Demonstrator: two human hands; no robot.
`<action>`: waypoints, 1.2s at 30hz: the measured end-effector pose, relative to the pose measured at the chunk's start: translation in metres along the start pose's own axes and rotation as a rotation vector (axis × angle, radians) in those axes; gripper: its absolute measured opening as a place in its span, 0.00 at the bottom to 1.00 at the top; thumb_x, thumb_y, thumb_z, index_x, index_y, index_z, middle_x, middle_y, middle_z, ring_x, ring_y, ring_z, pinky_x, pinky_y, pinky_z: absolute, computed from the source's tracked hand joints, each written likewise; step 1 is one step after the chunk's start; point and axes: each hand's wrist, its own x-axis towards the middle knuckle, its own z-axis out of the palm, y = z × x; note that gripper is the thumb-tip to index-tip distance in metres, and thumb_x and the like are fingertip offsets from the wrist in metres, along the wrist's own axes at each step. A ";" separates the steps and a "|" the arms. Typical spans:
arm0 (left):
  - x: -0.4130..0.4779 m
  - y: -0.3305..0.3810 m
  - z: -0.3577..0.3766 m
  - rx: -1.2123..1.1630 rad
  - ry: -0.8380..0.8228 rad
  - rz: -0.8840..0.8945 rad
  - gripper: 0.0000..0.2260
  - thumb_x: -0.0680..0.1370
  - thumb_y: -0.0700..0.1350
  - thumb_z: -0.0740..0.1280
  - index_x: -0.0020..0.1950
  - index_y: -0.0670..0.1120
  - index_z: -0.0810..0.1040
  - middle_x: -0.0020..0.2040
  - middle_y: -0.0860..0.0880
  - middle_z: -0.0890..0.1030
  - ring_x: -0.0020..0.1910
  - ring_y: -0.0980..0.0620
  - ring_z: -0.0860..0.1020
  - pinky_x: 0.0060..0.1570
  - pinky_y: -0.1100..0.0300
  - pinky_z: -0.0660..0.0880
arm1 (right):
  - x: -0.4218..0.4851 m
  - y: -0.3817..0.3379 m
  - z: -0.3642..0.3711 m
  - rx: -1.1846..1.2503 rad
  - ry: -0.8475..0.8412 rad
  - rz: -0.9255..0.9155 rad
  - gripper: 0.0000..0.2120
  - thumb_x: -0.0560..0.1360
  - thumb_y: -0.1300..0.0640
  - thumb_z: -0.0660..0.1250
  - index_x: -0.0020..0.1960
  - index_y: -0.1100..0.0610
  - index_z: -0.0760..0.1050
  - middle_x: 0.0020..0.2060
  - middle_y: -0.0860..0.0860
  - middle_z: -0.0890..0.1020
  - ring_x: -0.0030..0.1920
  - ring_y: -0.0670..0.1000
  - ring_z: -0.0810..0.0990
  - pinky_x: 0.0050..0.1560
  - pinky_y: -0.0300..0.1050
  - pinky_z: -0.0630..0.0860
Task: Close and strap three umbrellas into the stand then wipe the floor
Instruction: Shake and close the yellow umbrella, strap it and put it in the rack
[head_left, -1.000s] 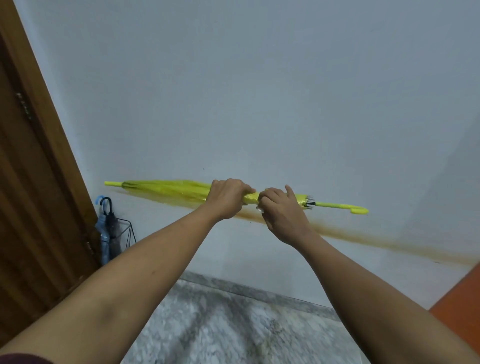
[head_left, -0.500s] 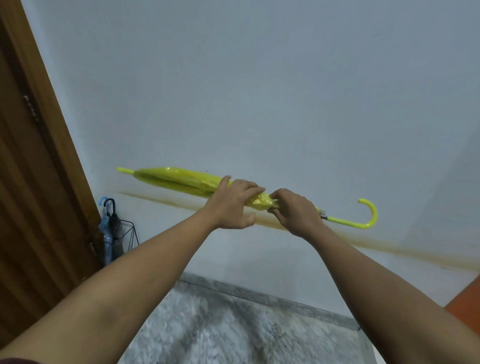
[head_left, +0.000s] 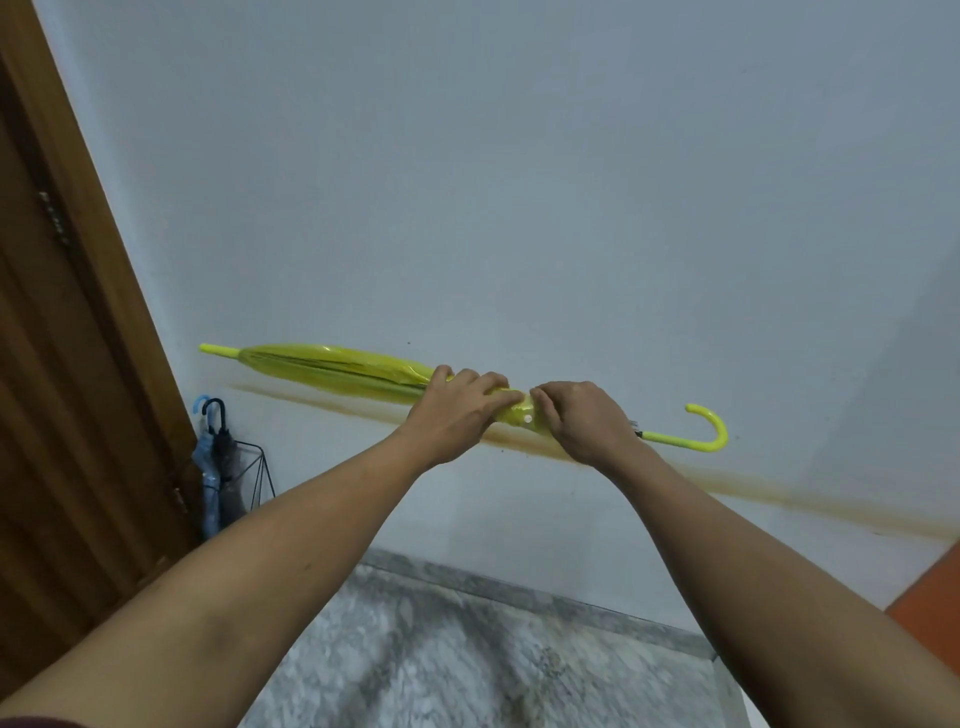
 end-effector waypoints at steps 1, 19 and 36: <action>0.001 0.002 0.000 0.013 -0.040 -0.016 0.20 0.78 0.45 0.64 0.67 0.60 0.68 0.64 0.54 0.75 0.50 0.46 0.78 0.47 0.49 0.69 | 0.001 -0.002 0.001 -0.033 0.052 0.001 0.17 0.82 0.50 0.54 0.39 0.52 0.73 0.32 0.48 0.78 0.35 0.55 0.75 0.34 0.50 0.72; 0.005 -0.004 -0.017 -0.505 -0.176 -0.117 0.24 0.75 0.54 0.64 0.72 0.56 0.66 0.66 0.53 0.75 0.62 0.52 0.74 0.60 0.52 0.71 | -0.016 0.007 0.011 -0.115 0.047 -0.091 0.16 0.76 0.53 0.69 0.63 0.51 0.77 0.50 0.51 0.84 0.50 0.56 0.80 0.51 0.49 0.71; -0.004 0.010 -0.018 -0.111 0.043 -0.001 0.20 0.73 0.40 0.68 0.61 0.57 0.69 0.56 0.57 0.80 0.41 0.48 0.80 0.41 0.54 0.67 | -0.009 -0.010 -0.012 0.386 -0.016 0.204 0.10 0.80 0.55 0.61 0.47 0.56 0.81 0.41 0.48 0.83 0.41 0.47 0.78 0.38 0.39 0.71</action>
